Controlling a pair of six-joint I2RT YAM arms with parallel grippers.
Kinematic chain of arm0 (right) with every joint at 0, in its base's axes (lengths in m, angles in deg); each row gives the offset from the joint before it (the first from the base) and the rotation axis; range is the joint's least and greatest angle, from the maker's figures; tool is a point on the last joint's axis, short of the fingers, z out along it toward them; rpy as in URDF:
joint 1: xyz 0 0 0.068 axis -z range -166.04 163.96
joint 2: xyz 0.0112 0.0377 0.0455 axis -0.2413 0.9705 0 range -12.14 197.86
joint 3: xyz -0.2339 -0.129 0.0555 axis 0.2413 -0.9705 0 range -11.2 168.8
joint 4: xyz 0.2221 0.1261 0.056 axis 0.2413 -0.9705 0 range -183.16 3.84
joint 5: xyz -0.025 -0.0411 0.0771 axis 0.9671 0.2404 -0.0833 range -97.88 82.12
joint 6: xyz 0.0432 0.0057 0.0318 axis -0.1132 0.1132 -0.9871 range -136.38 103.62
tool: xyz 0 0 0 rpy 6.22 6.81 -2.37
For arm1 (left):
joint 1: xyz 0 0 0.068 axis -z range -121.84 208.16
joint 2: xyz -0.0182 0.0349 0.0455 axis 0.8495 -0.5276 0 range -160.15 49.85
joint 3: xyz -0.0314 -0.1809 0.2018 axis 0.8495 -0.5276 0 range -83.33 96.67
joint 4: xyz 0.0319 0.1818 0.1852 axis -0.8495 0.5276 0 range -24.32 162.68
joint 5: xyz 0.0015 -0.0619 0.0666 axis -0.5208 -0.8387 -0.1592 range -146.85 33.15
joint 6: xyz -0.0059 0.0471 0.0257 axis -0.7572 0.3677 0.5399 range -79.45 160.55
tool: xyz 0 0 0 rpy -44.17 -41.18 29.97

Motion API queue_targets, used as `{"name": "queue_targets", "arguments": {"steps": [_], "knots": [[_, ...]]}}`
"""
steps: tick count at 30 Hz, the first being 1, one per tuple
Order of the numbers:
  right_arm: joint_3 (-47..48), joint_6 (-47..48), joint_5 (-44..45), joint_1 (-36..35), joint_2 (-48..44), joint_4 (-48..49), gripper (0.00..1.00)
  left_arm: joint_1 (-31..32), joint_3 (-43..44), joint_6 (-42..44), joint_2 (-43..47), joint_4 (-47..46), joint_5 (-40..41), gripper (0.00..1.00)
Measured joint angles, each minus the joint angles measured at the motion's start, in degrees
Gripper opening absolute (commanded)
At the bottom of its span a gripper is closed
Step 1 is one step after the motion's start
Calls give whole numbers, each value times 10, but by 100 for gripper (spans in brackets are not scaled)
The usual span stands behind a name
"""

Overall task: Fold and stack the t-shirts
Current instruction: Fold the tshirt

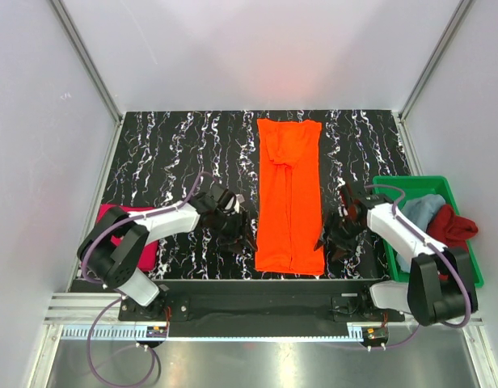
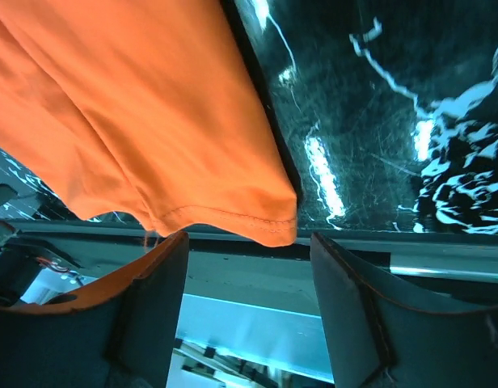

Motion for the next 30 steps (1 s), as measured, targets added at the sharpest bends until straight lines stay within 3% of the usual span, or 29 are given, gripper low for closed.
{"name": "queue_targets", "arguments": {"steps": [4,6,10,19,30], "knots": [[-57,-33,-20,0,-43,27,62,2,-32,-47,0,-52,-1,59],[-83,-50,-30,0,-54,47,59,5,-42,-67,-2,-63,0,54],[-123,-81,-42,0,-63,71,57,20,-68,-117,-2,-92,8,54],[-131,-118,-42,0,-77,80,52,66,-85,-198,-10,-137,12,57],[-140,-148,-41,0,-89,75,47,74,-91,-232,-13,-153,17,53]]}}
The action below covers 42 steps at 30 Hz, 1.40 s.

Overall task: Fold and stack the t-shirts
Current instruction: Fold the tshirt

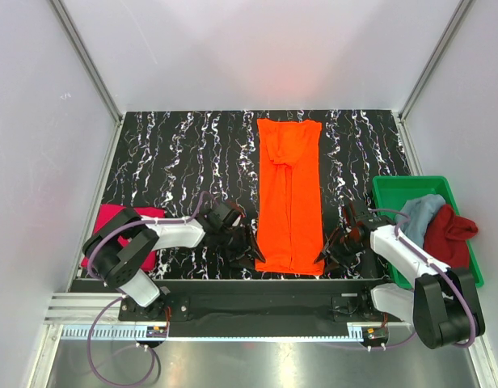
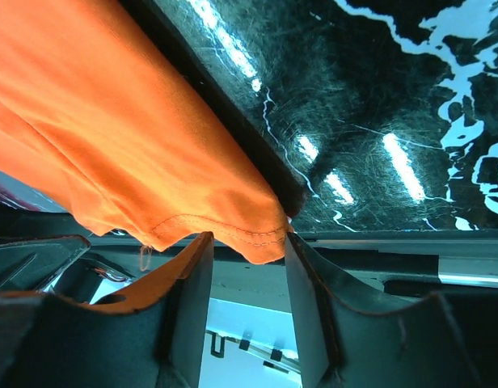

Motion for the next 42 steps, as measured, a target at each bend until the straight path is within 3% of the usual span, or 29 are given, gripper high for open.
{"name": "queue_targets", "arguments": {"steps": [12,17,26,27,30,33,35,37,38,42], "knots": [[-11,-29,0,-4,-15,-21,46,0,2,-3,-18,-11,-11,43],[-11,-37,1,-4,-14,-23,43,0,2,2,-25,-14,-12,29],[-17,-60,3,-4,-15,-26,37,1,2,14,-28,-12,-7,16],[-17,-61,4,-4,-15,-26,35,0,2,15,-29,-12,-7,12],[-17,-62,6,-4,-15,-26,11,1,2,16,-29,-13,-7,7],[-17,-67,10,-4,-15,-26,5,0,2,16,-28,-14,-9,3],[-18,-69,10,-4,-18,-26,9,1,2,19,-27,-14,-9,1],[-18,-69,9,-4,-22,-26,25,0,2,24,-23,-11,-5,0],[-17,-66,9,-4,-23,-26,42,0,2,27,-19,-5,0,0],[7,-40,10,-5,-25,-43,58,-9,1,46,-6,20,11,0]]}}
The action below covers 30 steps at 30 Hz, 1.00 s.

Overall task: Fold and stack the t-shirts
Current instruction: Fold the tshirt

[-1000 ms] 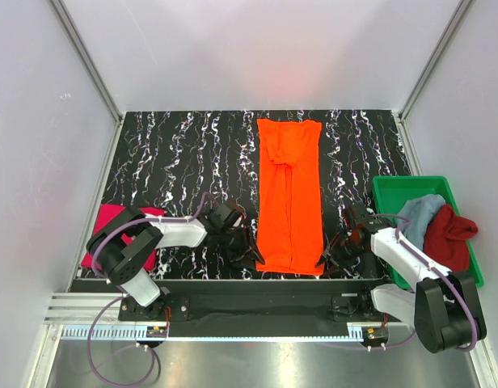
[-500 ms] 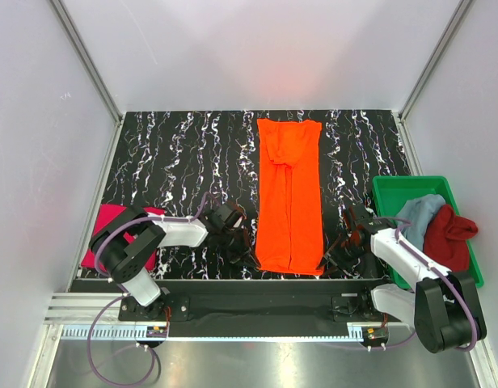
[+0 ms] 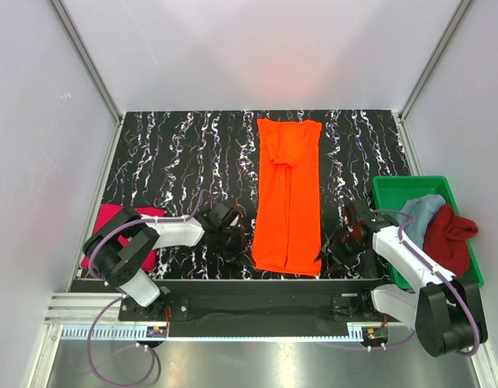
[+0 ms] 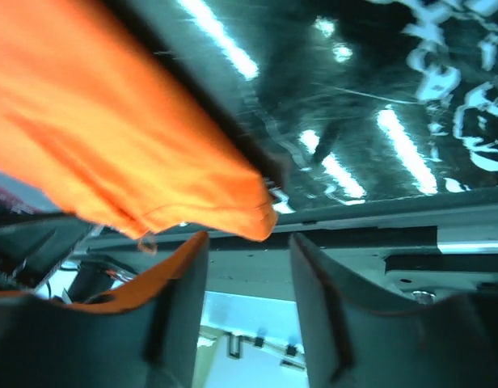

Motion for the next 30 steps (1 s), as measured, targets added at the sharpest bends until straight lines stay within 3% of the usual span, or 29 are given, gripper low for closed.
{"name": "queue_targets", "arguments": {"steps": [7,13,16,18,19,21,24,30], "knots": [[101,67,19,-1,11,-15,70,-15,-8,31,24,31,12,0],[199,130,28,-2,157,20,73,-15,-45,43,63,34,15,0],[295,157,46,-3,257,37,74,-15,-55,47,75,35,16,2],[368,169,61,-7,313,32,79,-15,-57,52,79,35,16,16],[419,177,69,-10,349,41,80,-15,-57,56,80,36,16,32],[502,191,84,-17,407,52,89,-16,-57,64,83,35,12,43],[622,214,115,-25,486,49,93,-15,-57,80,116,45,21,59],[826,263,171,-34,633,34,94,-30,-57,125,190,75,33,59]]}}
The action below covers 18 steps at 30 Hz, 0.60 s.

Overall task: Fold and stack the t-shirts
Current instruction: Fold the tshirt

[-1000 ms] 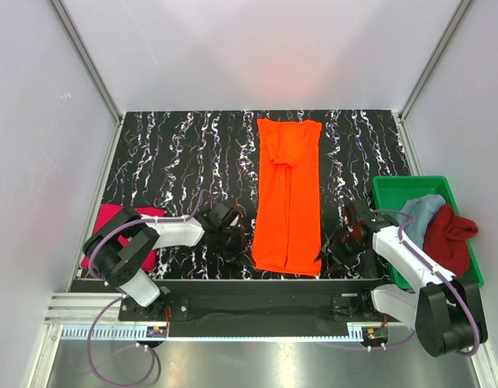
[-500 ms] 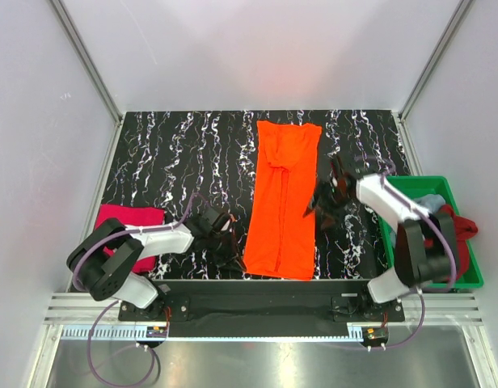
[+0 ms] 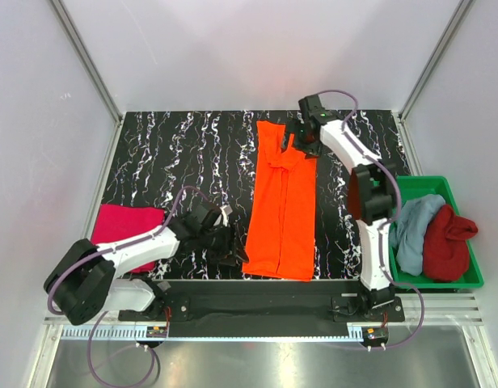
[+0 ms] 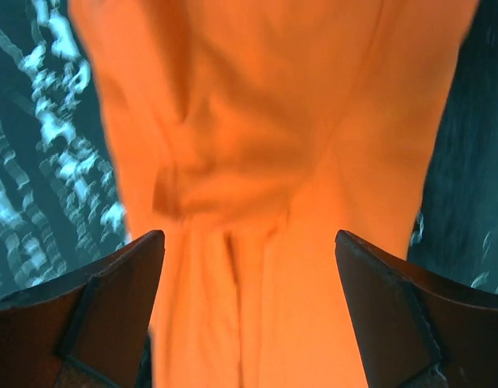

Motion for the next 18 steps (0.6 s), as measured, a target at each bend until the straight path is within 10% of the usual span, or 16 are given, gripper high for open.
{"name": "queue_targets", "arguments": {"steps": [18], "knots": [[453,99,144,-73,346,-86,98,-118,42,100,-75,30,-56,63]]}}
